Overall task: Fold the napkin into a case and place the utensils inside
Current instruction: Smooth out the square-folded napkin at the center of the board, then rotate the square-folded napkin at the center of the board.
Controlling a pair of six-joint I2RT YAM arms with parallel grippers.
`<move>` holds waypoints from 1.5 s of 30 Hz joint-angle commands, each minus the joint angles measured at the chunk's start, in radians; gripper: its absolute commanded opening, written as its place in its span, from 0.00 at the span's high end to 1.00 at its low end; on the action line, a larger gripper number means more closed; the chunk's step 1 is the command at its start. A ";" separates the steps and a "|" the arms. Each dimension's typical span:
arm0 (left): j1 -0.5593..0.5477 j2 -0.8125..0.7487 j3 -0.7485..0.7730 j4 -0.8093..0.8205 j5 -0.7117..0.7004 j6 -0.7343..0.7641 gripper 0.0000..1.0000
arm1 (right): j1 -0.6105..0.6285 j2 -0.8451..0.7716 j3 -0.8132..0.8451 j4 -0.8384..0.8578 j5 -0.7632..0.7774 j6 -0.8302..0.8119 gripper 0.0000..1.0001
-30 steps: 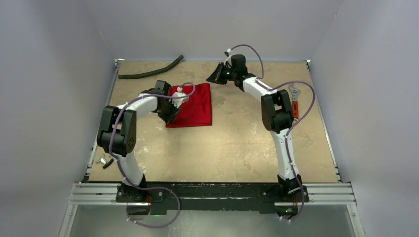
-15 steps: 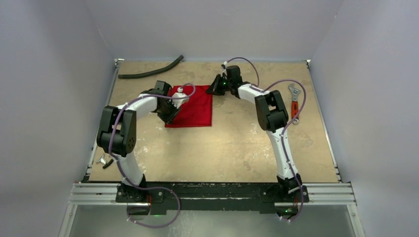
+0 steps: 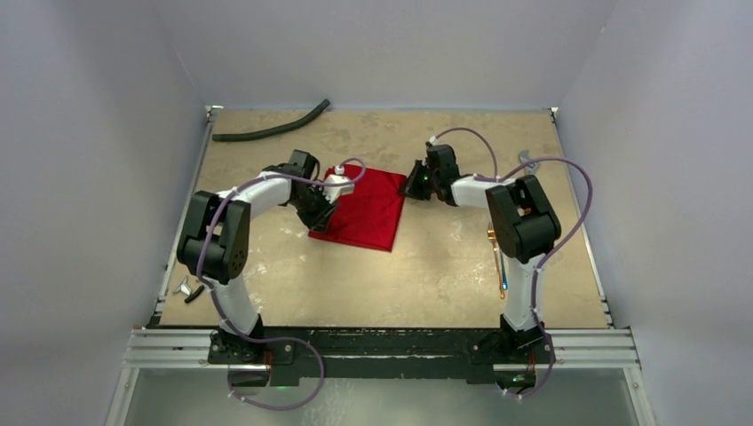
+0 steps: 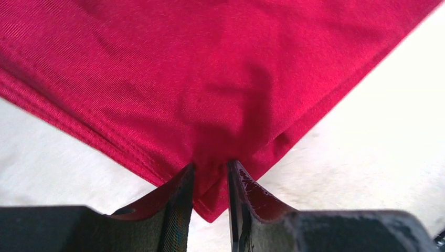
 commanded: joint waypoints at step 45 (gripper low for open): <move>-0.214 -0.179 -0.139 0.025 -0.123 0.090 0.68 | -0.086 0.002 -0.012 -0.006 -0.100 -0.089 0.97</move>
